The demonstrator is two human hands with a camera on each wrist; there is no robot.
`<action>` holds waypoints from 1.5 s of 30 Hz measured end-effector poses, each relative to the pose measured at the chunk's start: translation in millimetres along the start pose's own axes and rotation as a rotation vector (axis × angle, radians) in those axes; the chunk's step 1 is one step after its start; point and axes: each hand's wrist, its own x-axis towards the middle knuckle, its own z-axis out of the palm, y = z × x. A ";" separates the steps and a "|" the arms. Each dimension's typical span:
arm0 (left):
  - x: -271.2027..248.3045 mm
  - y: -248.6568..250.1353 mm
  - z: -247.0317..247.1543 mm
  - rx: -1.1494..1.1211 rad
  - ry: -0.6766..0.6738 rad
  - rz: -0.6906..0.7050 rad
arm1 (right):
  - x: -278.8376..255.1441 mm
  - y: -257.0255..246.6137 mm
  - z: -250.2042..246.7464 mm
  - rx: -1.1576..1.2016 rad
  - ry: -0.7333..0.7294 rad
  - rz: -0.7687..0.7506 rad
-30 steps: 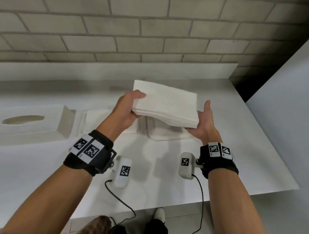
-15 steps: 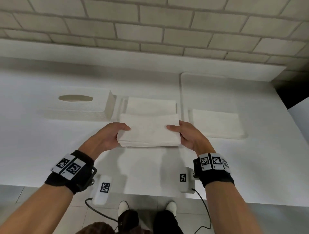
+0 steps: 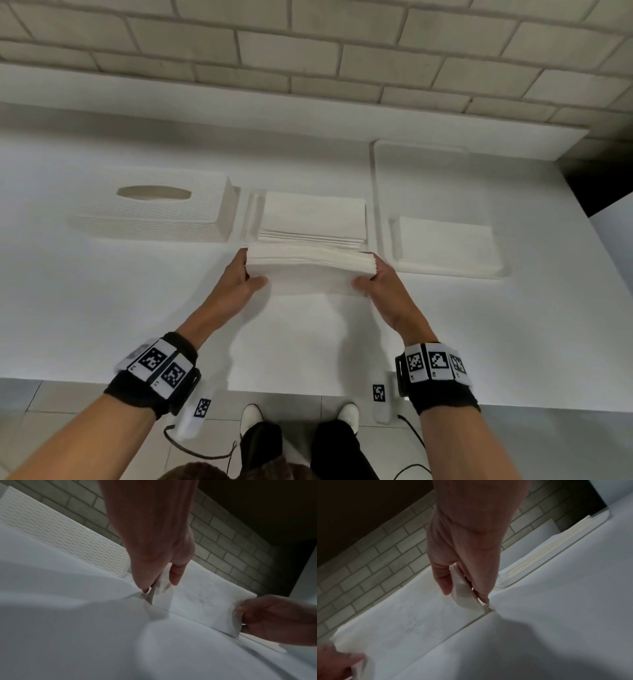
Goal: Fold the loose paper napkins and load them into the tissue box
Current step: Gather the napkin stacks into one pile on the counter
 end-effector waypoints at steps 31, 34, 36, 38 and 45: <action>43.2 67.5 -2.0 -0.058 0.231 0.145 | 29.3 -53.6 -10.8 0.017 0.304 -0.114; 74.8 97.2 -6.6 -0.123 0.218 0.018 | 61.1 -76.4 -13.2 0.002 0.391 -0.069; 95.5 102.3 -8.5 -0.123 0.222 -0.084 | 79.6 -79.9 -13.2 -0.075 0.413 -0.005; 110.1 101.3 -6.4 -0.092 0.256 -0.170 | 93.5 -77.7 -12.4 -0.127 0.437 0.053; 131.0 88.6 2.7 -0.012 0.327 -0.259 | 112.6 -63.7 -6.8 -0.223 0.438 0.136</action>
